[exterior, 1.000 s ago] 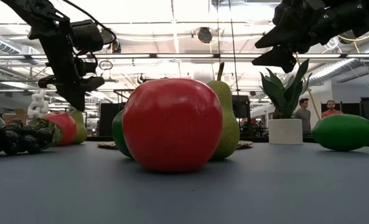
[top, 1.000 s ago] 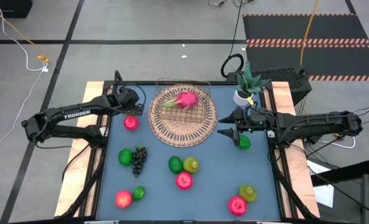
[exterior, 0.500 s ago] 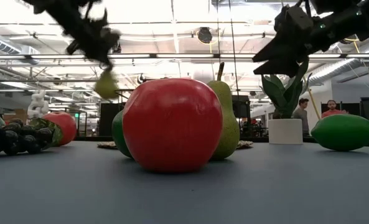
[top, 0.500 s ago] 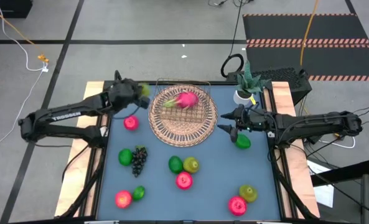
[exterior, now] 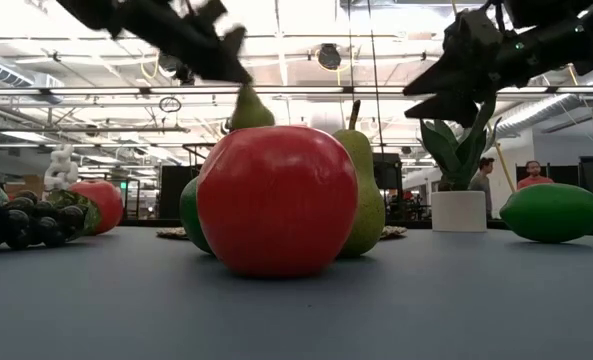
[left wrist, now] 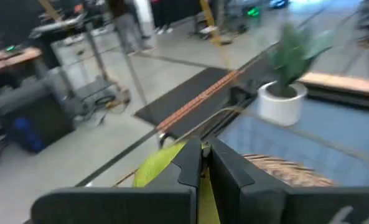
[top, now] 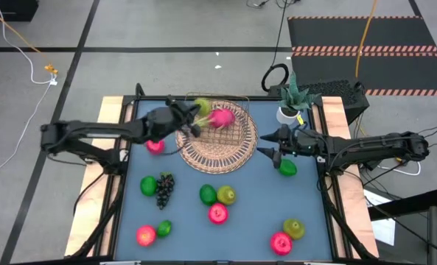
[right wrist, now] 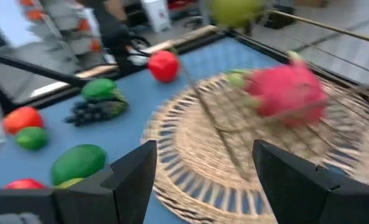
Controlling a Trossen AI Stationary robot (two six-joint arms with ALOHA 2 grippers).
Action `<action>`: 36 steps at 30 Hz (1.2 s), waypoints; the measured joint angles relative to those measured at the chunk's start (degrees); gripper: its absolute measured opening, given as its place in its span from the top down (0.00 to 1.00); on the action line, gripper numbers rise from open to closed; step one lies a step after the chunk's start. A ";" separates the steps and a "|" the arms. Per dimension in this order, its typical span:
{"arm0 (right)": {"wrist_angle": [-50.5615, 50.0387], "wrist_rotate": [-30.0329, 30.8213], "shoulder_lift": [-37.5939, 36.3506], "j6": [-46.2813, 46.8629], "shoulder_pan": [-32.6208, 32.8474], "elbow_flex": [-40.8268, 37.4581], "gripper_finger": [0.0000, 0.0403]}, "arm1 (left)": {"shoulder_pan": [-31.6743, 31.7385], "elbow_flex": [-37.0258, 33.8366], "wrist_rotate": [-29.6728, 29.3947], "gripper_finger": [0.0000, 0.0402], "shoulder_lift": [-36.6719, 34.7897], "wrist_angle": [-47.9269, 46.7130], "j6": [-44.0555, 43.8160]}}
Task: Build produce basket
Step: Put the green pear into the gold wire basket, then put the green lime into the gold wire basket
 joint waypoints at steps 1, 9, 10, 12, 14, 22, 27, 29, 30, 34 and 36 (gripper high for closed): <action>1.15 -1.76 0.00 -0.80 0.00 0.00 0.36 | 1.28 -0.01 -0.04 0.95 1.93 0.62 -0.47; 4.01 -12.35 -0.02 -3.69 0.04 0.00 0.36 | 9.33 -0.04 2.07 0.88 7.05 -1.53 -12.68; 3.55 -12.35 -0.02 -3.71 0.04 0.00 0.36 | 9.75 -0.04 3.36 0.86 7.05 -1.87 -13.64; 2.85 -12.36 0.00 -3.90 0.04 0.00 0.36 | 10.37 -0.04 6.16 0.79 7.05 -1.99 -14.93; 3.08 -12.36 0.00 -4.20 0.04 0.00 0.36 | 10.64 -0.04 8.95 0.72 7.05 -2.01 -15.11; 6.22 -23.65 0.20 -8.93 0.02 -0.02 0.36 | 8.80 -0.04 15.32 0.49 5.35 1.04 -10.64; 8.43 -27.65 1.14 -3.63 0.07 -0.02 0.36 | 5.74 0.01 29.23 0.44 4.31 8.65 -6.84; 5.29 -27.40 1.02 -2.05 0.00 0.10 0.36 | 4.33 0.01 32.40 0.44 4.23 11.72 -4.06; 2.00 -27.64 0.70 -1.93 0.13 0.48 0.36 | 3.58 0.01 32.83 0.44 4.23 12.49 -2.79; -14.30 -26.87 -0.89 -1.54 2.54 5.35 0.36 | 1.39 0.01 32.98 0.44 4.23 12.29 1.96; -26.09 -20.00 -1.22 -2.35 4.28 9.40 0.36 | 0.80 0.01 33.00 0.44 4.25 11.87 2.58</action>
